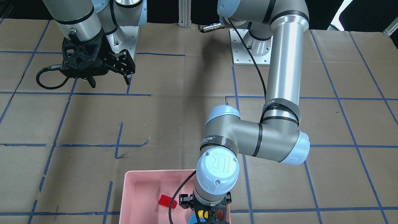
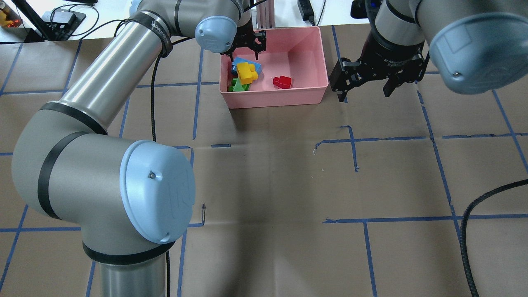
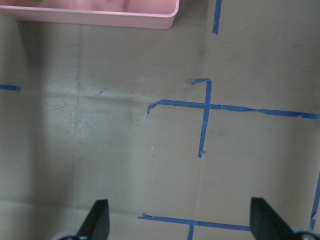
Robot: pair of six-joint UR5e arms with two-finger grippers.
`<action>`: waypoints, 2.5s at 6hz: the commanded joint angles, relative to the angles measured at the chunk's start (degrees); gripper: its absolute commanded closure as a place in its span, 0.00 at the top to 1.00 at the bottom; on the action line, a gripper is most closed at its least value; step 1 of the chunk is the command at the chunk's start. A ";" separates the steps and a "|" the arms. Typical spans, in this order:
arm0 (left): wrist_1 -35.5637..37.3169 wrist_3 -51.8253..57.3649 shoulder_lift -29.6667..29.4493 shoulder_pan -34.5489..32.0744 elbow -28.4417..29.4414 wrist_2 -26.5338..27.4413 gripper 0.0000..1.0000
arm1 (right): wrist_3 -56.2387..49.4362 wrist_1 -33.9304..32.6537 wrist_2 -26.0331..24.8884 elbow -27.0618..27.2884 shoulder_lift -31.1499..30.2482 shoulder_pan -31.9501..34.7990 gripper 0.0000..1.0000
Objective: Put all blocks into box
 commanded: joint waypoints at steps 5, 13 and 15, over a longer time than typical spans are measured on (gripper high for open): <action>-10.69 16.40 35.27 11.68 -28.18 0.78 0.99 | 0.71 -0.31 0.09 0.00 0.38 -0.08 1.00; -11.04 21.41 45.79 13.00 -37.40 -3.53 0.99 | 0.97 -1.97 0.18 -0.09 0.38 0.00 1.00; -10.60 21.06 47.55 13.53 -39.52 -3.27 0.99 | 0.89 -1.98 0.26 0.00 0.38 0.01 1.00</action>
